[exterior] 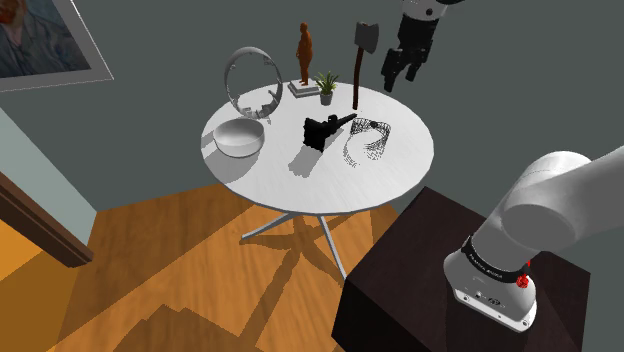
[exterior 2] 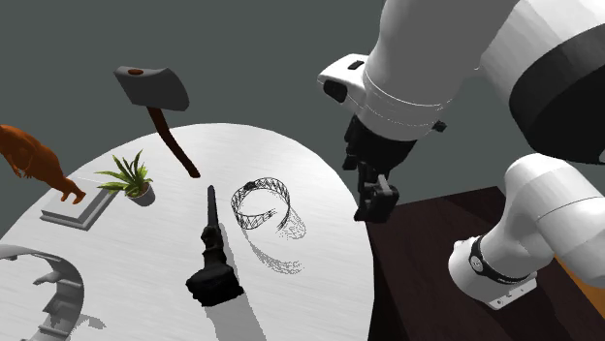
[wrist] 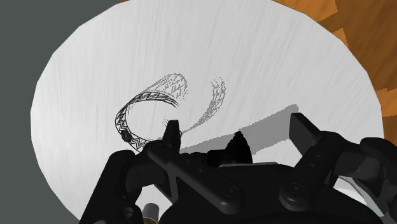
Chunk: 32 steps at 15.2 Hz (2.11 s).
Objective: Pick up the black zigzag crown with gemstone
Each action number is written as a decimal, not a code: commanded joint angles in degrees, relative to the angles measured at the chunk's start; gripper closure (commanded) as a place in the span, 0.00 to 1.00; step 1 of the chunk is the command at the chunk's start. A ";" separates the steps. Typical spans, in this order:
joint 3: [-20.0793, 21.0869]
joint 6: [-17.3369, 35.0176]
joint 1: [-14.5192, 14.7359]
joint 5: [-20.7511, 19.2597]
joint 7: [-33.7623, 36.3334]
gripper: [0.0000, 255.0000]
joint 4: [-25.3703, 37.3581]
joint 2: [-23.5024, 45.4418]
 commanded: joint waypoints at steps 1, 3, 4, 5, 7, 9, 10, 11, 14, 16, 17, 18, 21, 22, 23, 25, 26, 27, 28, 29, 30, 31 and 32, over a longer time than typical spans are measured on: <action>-1.57 2.85 -0.51 -0.52 -1.46 0.00 -0.13 3.14; -3.09 5.22 -1.00 -0.84 -2.95 0.00 0.41 6.49; -3.84 6.38 -1.21 -0.94 -3.71 0.00 0.78 8.23; -4.59 7.50 -1.42 -1.00 -4.47 0.00 1.22 10.02; -6.04 9.66 -1.81 -0.95 -6.04 0.00 2.30 13.70; -7.41 11.67 -2.21 -0.67 -7.68 0.00 3.65 17.54; -8.07 12.62 -2.41 -0.44 -8.52 0.00 4.43 19.51; -8.71 13.53 -2.60 -0.15 -9.39 0.00 5.27 21.51; -10.43 15.97 -3.28 1.09 -12.10 0.00 8.18 27.67; -11.40 17.33 -3.82 2.20 -13.98 0.00 10.46 31.91; -11.82 17.92 -4.14 2.84 -14.93 0.00 11.70 34.06; -12.19 18.46 -4.49 3.51 -15.89 0.00 13.00 36.23; -12.93 19.68 -5.83 5.69 -18.72 0.00 17.33 42.82; -13.07 19.96 -6.36 6.44 -19.63 0.00 18.92 45.04; -13.16 20.17 -6.94 7.18 -20.50 0.00 20.57 47.26; -13.20 20.40 -8.19 8.62 -22.14 0.00 24.11 51.74; -13.15 20.41 -8.87 9.29 -22.90 0.00 26.00 53.99; -13.07 20.36 -9.59 9.94 -23.61 0.00 27.97 56.25; -12.95 20.23 -10.33 10.54 -24.27 0.00 30.02 58.52; -12.82 20.05 -11.08 11.11 -24.88 0.00 32.17 60.80; -12.66 19.79 -11.87 11.63 -25.44 0.00 34.40 63.09; -12.49 19.46 -12.66 12.12 -25.95 0.00 36.75 65.41; -12.31 19.06 -13.47 12.56 -26.40 0.00 39.20 67.75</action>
